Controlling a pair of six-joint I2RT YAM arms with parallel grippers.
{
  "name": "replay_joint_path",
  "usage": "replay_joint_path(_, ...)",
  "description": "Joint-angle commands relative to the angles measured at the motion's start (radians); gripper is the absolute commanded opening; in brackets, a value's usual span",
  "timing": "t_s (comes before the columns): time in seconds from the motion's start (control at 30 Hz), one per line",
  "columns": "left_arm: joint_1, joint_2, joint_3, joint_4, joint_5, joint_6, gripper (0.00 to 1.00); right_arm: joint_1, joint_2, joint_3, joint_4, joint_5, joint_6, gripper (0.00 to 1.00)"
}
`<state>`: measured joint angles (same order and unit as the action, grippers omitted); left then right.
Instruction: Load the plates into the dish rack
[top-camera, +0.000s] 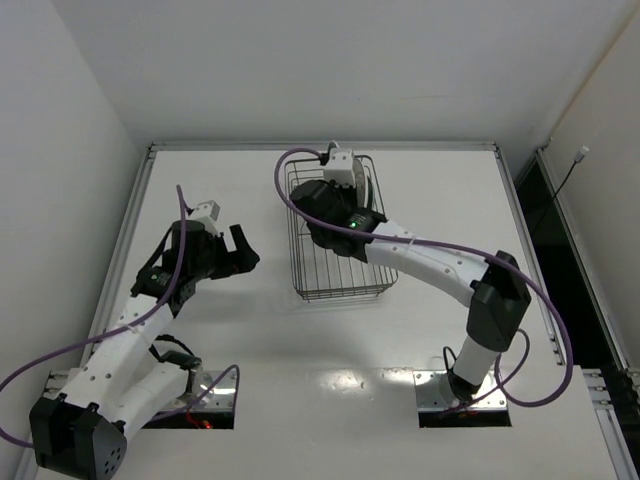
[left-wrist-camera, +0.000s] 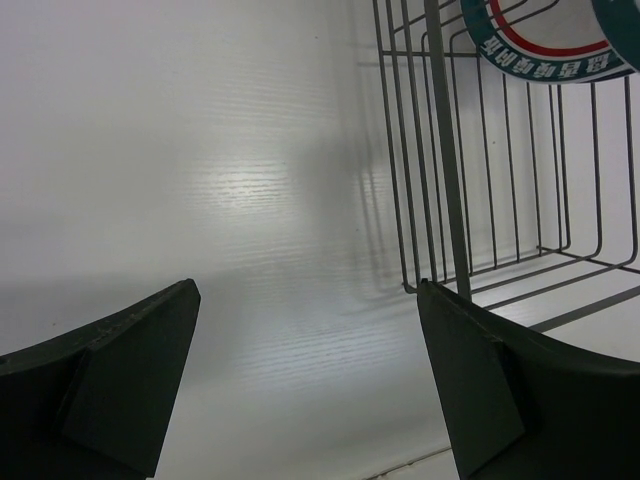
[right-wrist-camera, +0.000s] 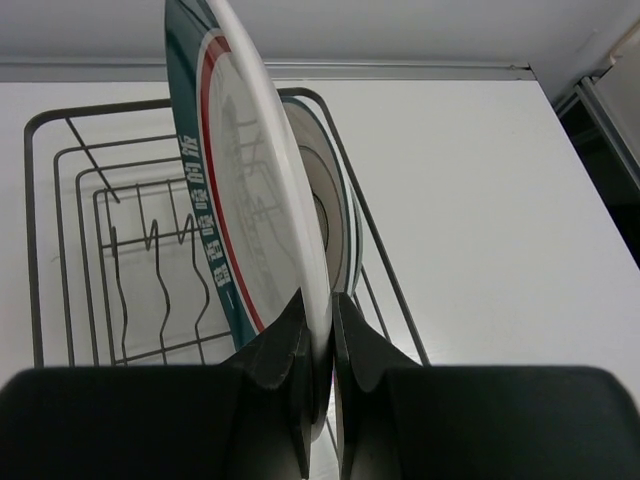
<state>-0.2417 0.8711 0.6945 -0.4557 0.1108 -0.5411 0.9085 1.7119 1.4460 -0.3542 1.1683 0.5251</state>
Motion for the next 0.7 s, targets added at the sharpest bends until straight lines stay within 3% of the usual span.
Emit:
replay_joint_path(0.0,-0.008,-0.021,0.014,0.020,-0.014,0.006,0.89,-0.008,0.058,0.027,0.063,0.016,-0.014,0.00)
replay_joint_path(0.2,-0.019,-0.021,0.014,0.029,-0.014,0.006,0.89,-0.008,0.222,0.166,-0.032,0.016,0.010,0.00)
replay_joint_path(0.4,-0.037,-0.012,-0.004,0.038,-0.005,-0.003,0.89,-0.008,0.285,0.240,-0.130,-0.016,0.058,0.01)
replay_joint_path(0.6,-0.057,-0.012,-0.004,0.038,-0.025,-0.003,0.89,-0.017,0.218,0.240,-0.143,-0.106,0.093,0.28)
replay_joint_path(0.63,-0.057,-0.012,-0.004,0.038,-0.025,-0.003,0.89,-0.017,0.206,0.240,-0.156,-0.126,0.093,0.40)
replay_joint_path(0.67,-0.057,-0.012,-0.004,0.038,-0.025,-0.003,0.89,-0.028,0.193,0.257,-0.167,-0.146,0.093,0.44)
